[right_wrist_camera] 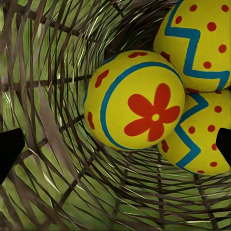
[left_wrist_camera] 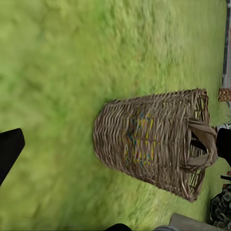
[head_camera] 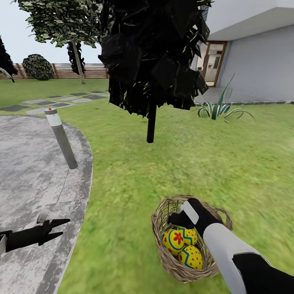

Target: Take the three Easter eggs out of the wicker basket on the lawn in the garden, then place them on the lawn next to a single tree (choose any tree) so that all three eggs are next to the same tree and none are left in the basket.

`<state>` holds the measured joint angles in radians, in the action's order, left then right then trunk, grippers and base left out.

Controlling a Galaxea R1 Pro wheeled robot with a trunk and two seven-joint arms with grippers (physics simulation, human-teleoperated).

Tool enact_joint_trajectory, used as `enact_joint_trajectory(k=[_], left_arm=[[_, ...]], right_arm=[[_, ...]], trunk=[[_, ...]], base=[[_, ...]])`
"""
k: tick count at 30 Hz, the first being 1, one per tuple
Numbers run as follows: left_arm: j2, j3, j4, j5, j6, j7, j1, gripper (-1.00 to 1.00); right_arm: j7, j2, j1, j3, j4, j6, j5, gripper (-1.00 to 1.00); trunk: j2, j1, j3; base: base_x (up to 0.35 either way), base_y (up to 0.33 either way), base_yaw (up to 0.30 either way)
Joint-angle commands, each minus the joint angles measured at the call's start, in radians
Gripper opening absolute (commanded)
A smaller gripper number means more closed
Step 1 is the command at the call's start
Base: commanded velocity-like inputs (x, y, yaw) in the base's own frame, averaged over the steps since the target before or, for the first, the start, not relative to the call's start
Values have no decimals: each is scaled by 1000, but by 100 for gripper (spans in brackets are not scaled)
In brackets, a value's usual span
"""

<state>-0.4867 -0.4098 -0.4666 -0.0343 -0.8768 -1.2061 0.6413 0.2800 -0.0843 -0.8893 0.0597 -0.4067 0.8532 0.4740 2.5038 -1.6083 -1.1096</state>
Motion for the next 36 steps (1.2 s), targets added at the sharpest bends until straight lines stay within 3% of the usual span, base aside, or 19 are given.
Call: enact_joint_trajectory(k=[1,8,17,19,24,27,36], left_arm=[[0,-1,0,-2,-8,-1,1,100],[-1,-2,0,-2,-7,-1,1,100],[-3,-3,0,-6,-11,-6,1,100],[-7,-3,-3,-6,-13,-29,1,100],[-25,2,-31,3,-17,-260,1,100],[-28,6,-48,7,-18,-323,0,100],[-22,7,-61,5,-18,-357,0,100]], right_arm=[[8,0,0,6,-1,3,10,100],[8,-4,0,6,2,3,11,100],[8,-1,0,6,2,3,11,100],[7,0,0,6,2,3,11,100],[2,3,0,6,1,2,11,100],[0,4,0,6,0,3,10,100],[-36,7,0,6,-2,2,9,100]], trunk=[[0,0,-1],[0,0,-1],[2,-4,-36],[3,-5,-43],[4,-7,-63],[5,-8,-74],[7,-12,-105]], base=[[1,69,0],[0,21,0],[0,0,0],[0,0,0],[0,0,0],[0,0,0],[0,0,0]])
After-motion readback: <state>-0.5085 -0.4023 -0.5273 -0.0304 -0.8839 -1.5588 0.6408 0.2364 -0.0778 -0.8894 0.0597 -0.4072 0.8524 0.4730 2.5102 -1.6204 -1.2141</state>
